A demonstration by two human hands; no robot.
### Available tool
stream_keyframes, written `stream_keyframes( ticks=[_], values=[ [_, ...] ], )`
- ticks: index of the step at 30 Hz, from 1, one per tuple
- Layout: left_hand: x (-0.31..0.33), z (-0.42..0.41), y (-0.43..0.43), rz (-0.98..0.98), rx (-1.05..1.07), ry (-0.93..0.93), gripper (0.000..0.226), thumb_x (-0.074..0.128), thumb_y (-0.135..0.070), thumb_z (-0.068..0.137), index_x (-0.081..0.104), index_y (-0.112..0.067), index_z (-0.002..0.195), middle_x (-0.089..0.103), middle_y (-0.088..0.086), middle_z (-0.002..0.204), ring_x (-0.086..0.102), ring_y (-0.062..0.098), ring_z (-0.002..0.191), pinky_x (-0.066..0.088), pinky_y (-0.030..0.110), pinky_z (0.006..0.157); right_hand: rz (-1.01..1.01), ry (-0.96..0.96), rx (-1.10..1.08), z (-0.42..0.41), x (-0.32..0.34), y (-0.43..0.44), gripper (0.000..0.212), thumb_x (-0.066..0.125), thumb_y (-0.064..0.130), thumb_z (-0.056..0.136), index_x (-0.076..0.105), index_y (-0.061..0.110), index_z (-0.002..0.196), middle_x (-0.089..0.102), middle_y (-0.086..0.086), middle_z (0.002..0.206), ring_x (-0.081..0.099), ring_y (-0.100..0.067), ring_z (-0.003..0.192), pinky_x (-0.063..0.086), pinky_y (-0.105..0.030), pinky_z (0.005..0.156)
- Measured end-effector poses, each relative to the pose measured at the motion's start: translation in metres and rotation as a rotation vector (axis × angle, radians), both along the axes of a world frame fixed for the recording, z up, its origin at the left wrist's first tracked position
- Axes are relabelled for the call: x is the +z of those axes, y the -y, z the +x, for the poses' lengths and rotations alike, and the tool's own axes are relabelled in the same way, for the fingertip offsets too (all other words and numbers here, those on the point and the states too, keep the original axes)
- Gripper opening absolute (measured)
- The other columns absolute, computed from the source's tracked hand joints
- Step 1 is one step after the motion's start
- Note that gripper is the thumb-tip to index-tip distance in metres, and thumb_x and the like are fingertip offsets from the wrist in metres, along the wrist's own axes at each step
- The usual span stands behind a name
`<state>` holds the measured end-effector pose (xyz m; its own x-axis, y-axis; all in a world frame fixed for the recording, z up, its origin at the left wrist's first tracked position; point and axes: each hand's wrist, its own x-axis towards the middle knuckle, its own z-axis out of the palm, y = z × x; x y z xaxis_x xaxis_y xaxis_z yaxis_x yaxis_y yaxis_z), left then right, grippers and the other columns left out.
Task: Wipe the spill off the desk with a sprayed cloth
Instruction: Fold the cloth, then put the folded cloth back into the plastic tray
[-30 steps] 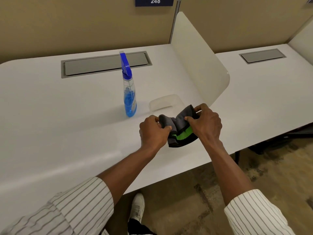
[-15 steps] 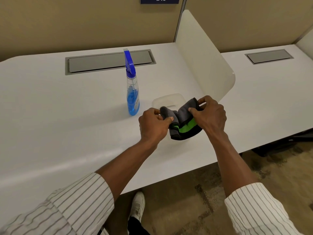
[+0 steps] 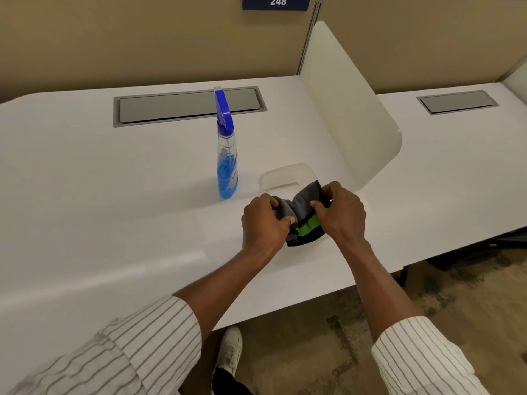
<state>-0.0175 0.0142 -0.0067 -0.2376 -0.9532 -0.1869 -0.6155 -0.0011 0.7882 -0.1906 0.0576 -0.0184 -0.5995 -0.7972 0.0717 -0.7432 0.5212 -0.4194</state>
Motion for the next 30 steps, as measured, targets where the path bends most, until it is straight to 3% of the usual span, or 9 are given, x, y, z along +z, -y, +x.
stream_keyframes(
  ticks=[3, 7, 10, 13, 17, 20, 23, 26, 30],
  values=[
    [-0.005, -0.005, -0.001, -0.042, -0.091, 0.133, 0.033, 0.086, -0.031, 0.086, 0.070, -0.015, 0.110, 0.070, 0.002, 0.108, 0.067, 0.020, 0.098, 0.057, 0.034, 0.088, 0.052, -0.156, 0.045, 0.007, -0.008, -0.001, 0.027, 0.076, 0.029, 0.088, 0.065, 0.011, 0.105, 0.070, -0.007, 0.097, 0.062, -0.031, 0.096, 0.051, -0.040, 0.069],
    [-0.007, -0.008, -0.006, -0.116, -0.205, 0.293, 0.028, 0.076, -0.027, 0.094, 0.064, -0.014, 0.115, 0.065, 0.005, 0.115, 0.060, 0.022, 0.109, 0.051, 0.034, 0.084, 0.050, -0.386, 0.038, 0.020, -0.022, -0.007, 0.007, 0.071, 0.001, 0.075, 0.067, 0.005, 0.079, 0.060, -0.011, 0.078, 0.052, -0.032, 0.083, 0.042, -0.038, 0.061],
    [-0.008, -0.009, -0.010, -0.156, -0.261, 0.349, 0.036, 0.075, -0.027, 0.095, 0.058, -0.014, 0.124, 0.058, 0.007, 0.123, 0.055, 0.022, 0.114, 0.045, 0.031, 0.082, 0.069, -0.412, 0.023, 0.024, -0.030, -0.010, 0.013, 0.067, -0.009, 0.069, 0.064, 0.003, 0.070, 0.053, -0.010, 0.073, 0.047, -0.030, 0.079, 0.038, -0.038, 0.060],
    [-0.008, -0.010, -0.013, -0.176, -0.290, 0.359, 0.042, 0.074, -0.024, 0.095, 0.055, -0.012, 0.131, 0.052, 0.009, 0.131, 0.053, 0.023, 0.119, 0.051, 0.031, 0.088, 0.096, -0.403, 0.009, 0.024, -0.028, -0.007, 0.015, 0.066, -0.011, 0.066, 0.063, 0.003, 0.062, 0.047, -0.008, 0.070, 0.044, -0.030, 0.079, 0.031, -0.037, 0.063],
    [-0.006, -0.006, -0.010, -0.146, -0.251, 0.279, 0.037, 0.072, -0.025, 0.097, 0.055, -0.012, 0.127, 0.049, 0.008, 0.132, 0.053, 0.021, 0.118, 0.053, 0.030, 0.088, 0.057, -0.352, -0.004, 0.025, -0.016, 0.006, 0.016, 0.070, 0.000, 0.077, 0.069, 0.007, 0.062, 0.046, -0.003, 0.072, 0.049, -0.029, 0.084, 0.031, -0.032, 0.058],
    [-0.007, 0.005, -0.005, -0.163, -0.238, 0.263, 0.024, 0.069, -0.029, 0.100, 0.060, -0.016, 0.118, 0.055, 0.002, 0.122, 0.053, 0.019, 0.114, 0.049, 0.029, 0.081, 0.005, -0.271, 0.029, 0.029, 0.004, 0.022, 0.008, 0.072, 0.014, 0.088, 0.076, 0.011, 0.081, 0.061, -0.006, 0.088, 0.053, -0.028, 0.099, 0.037, -0.031, 0.056],
    [-0.007, 0.015, -0.001, -0.189, -0.258, 0.264, 0.019, 0.064, -0.033, 0.103, 0.064, -0.018, 0.115, 0.060, 0.000, 0.118, 0.054, 0.018, 0.112, 0.052, 0.032, 0.084, -0.061, -0.174, 0.064, 0.040, 0.021, 0.036, 0.007, 0.074, 0.023, 0.089, 0.077, 0.017, 0.090, 0.066, -0.004, 0.098, 0.055, -0.026, 0.106, 0.040, -0.031, 0.061],
    [-0.012, 0.024, -0.003, -0.204, -0.210, 0.216, 0.027, 0.059, -0.044, 0.105, 0.065, -0.020, 0.114, 0.062, -0.003, 0.114, 0.053, 0.013, 0.104, 0.053, 0.033, 0.088, -0.131, -0.005, 0.122, 0.056, 0.032, 0.052, 0.011, 0.079, 0.030, 0.087, 0.077, 0.021, 0.093, 0.070, -0.001, 0.101, 0.062, -0.023, 0.102, 0.046, -0.031, 0.068],
    [-0.025, 0.045, -0.004, -0.257, -0.108, 0.136, 0.038, 0.058, -0.058, 0.101, 0.068, -0.024, 0.112, 0.063, -0.007, 0.117, 0.046, 0.002, 0.099, 0.043, 0.019, 0.082, -0.129, 0.277, 0.175, 0.079, 0.044, 0.080, 0.032, 0.084, 0.038, 0.085, 0.075, 0.023, 0.113, 0.073, 0.002, 0.114, 0.067, -0.014, 0.097, 0.059, -0.033, 0.089]
  ],
)
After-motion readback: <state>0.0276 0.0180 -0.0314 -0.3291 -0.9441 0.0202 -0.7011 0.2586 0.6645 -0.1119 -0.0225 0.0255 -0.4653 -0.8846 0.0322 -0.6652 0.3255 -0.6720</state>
